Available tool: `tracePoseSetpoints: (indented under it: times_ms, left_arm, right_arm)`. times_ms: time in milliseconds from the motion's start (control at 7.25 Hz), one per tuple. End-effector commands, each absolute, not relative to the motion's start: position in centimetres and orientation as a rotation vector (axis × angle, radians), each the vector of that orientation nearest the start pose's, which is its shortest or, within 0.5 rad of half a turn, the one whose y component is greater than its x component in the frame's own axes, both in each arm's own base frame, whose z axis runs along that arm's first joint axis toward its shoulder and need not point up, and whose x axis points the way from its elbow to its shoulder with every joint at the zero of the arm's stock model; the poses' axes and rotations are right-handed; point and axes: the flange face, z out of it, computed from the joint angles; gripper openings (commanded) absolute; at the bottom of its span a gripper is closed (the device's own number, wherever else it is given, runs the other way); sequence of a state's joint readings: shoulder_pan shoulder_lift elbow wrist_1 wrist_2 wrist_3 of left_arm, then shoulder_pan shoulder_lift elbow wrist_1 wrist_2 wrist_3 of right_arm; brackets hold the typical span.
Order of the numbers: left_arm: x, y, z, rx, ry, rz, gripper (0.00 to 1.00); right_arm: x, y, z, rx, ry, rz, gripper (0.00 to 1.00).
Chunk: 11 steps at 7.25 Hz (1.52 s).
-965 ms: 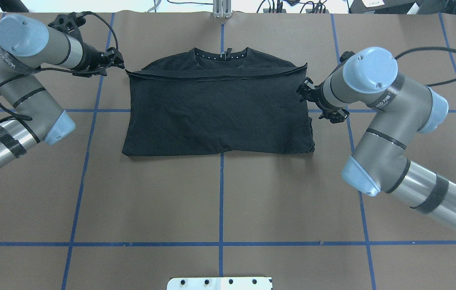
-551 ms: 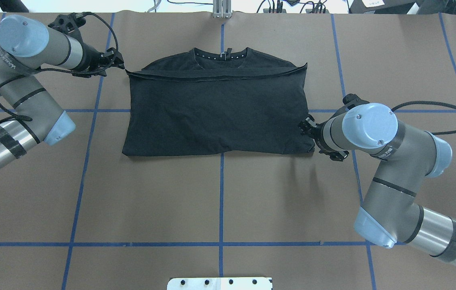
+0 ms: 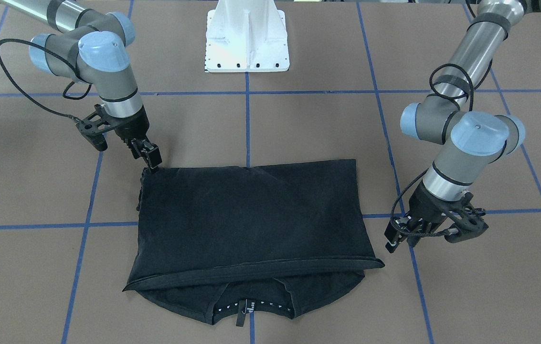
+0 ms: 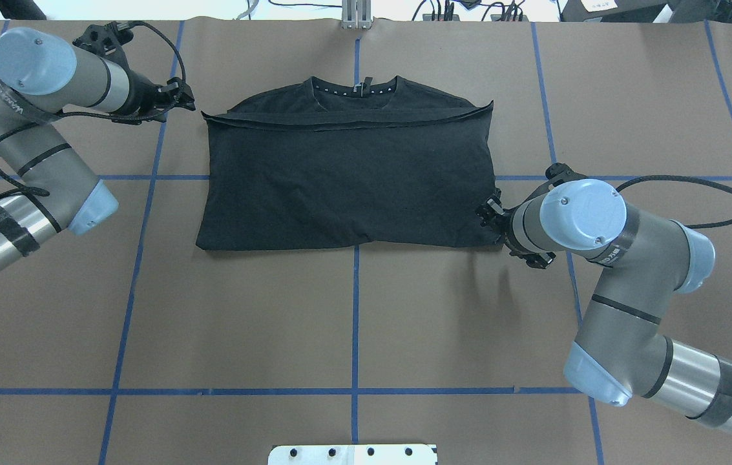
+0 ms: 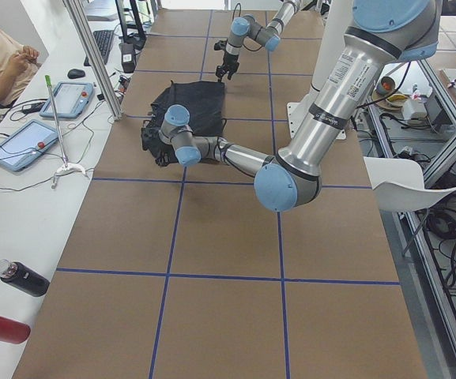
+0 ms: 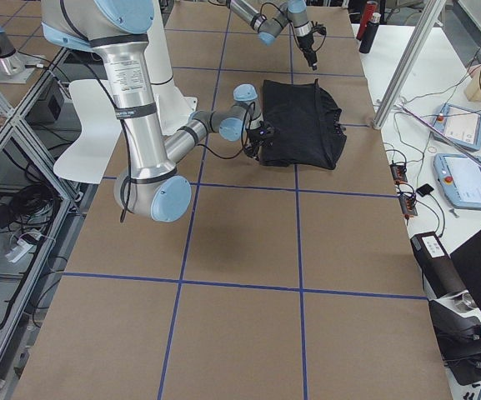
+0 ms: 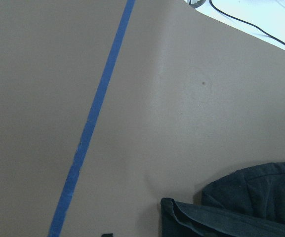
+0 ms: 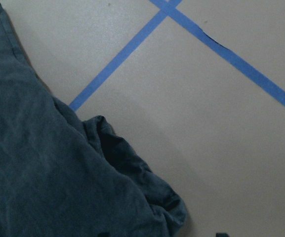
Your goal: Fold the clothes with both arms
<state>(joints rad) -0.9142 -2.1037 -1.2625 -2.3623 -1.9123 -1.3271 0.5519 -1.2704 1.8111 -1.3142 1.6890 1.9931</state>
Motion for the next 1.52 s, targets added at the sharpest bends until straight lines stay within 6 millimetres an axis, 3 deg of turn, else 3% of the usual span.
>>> tracePoseSetpoints:
  times_ms: [0,551,689,827,1103,1379]
  left_arm:
    - [36.6,-64.0,40.8,0.298,1.014,-0.437,0.69]
    - [36.6,-63.8,41.2,0.295,1.011,-0.437,0.69]
    - [36.6,-63.8,41.2,0.295,1.011,-0.437,0.69]
    - [36.6,-63.8,41.2,0.295,1.011,-0.437,0.68]
    - [36.6,-63.8,41.2,0.294,1.011,-0.439,0.68]
    - [36.4,-63.8,41.0,0.297,1.015,-0.440,0.68]
  right_arm:
    - [-45.7,-42.1,36.8,-0.064,-0.819,0.869,0.77]
    - [-46.8,-42.6,37.0,-0.065,-0.808,0.868,0.76]
    - [-46.7,-42.7,37.0,-0.064,-0.806,0.870,0.70]
    - [-46.7,-42.7,37.2,-0.064,-0.803,0.872,0.57]
    - [-46.7,-42.7,37.1,-0.066,-0.806,0.877,0.00]
    - [-46.7,-42.7,36.9,-0.065,-0.809,0.872,0.00]
